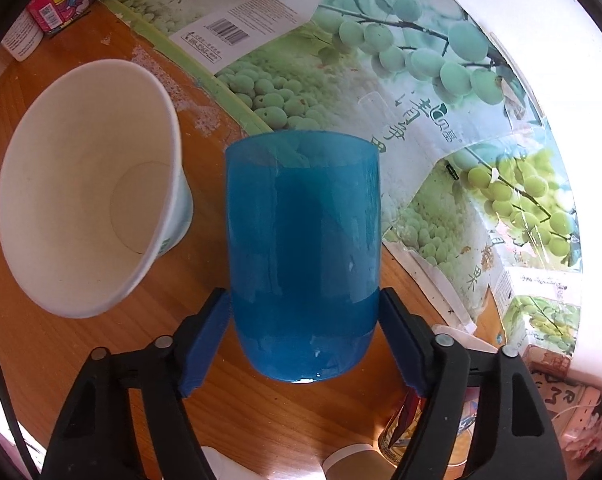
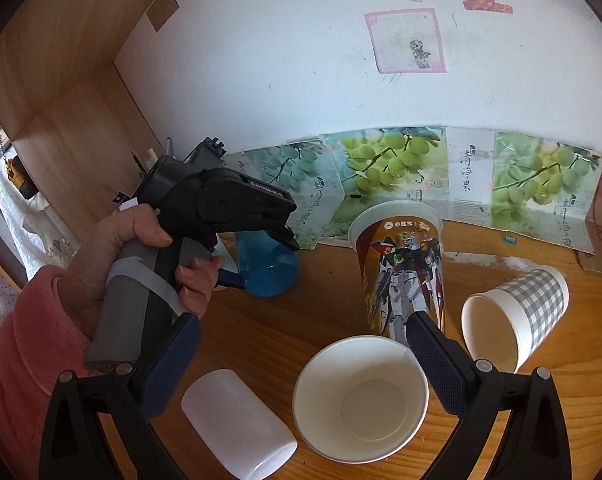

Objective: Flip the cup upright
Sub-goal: 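Close the left gripper around the body of the blue cup, then lift the blue cup with the left gripper and rotate it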

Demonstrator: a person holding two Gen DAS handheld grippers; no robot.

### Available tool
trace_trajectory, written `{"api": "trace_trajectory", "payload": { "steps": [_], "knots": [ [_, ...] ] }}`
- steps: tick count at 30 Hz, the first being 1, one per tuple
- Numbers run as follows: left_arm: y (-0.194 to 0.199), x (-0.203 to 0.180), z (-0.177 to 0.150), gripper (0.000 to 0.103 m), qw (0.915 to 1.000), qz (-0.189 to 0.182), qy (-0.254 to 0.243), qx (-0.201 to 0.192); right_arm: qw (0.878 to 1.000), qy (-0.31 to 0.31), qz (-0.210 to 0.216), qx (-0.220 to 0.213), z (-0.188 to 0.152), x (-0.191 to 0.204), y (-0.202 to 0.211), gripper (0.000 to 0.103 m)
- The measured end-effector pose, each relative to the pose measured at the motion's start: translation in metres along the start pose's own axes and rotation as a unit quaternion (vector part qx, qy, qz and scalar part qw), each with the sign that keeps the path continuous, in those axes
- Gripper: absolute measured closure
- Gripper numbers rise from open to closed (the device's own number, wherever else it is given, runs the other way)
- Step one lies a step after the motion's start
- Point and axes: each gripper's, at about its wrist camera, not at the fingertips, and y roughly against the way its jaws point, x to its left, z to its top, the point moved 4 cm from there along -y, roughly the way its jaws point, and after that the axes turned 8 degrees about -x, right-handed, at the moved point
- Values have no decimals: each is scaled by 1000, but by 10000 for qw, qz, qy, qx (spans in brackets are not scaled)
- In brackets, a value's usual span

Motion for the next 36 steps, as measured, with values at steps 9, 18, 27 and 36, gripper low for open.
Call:
{"api": "trace_trajectory", "payload": {
  "steps": [9, 18, 27, 36],
  "knots": [
    [0, -1, -1, 29, 9999, -91, -106, -11, 9999, 69, 142, 12, -1, 2, -5, 0],
    [26, 6, -8, 29, 9984, -285, -467, -106, 9998, 170, 63, -93, 0, 5, -1, 0],
    [63, -1, -25, 30, 9925, -557, -1055, -275, 9992, 66, -68, -377, 5, 9, 25, 0],
    [93, 6, -66, 30, 9803, -833, -1710, -538, 9969, -167, -271, -714, 7, 6, 66, 0]
  ]
}}
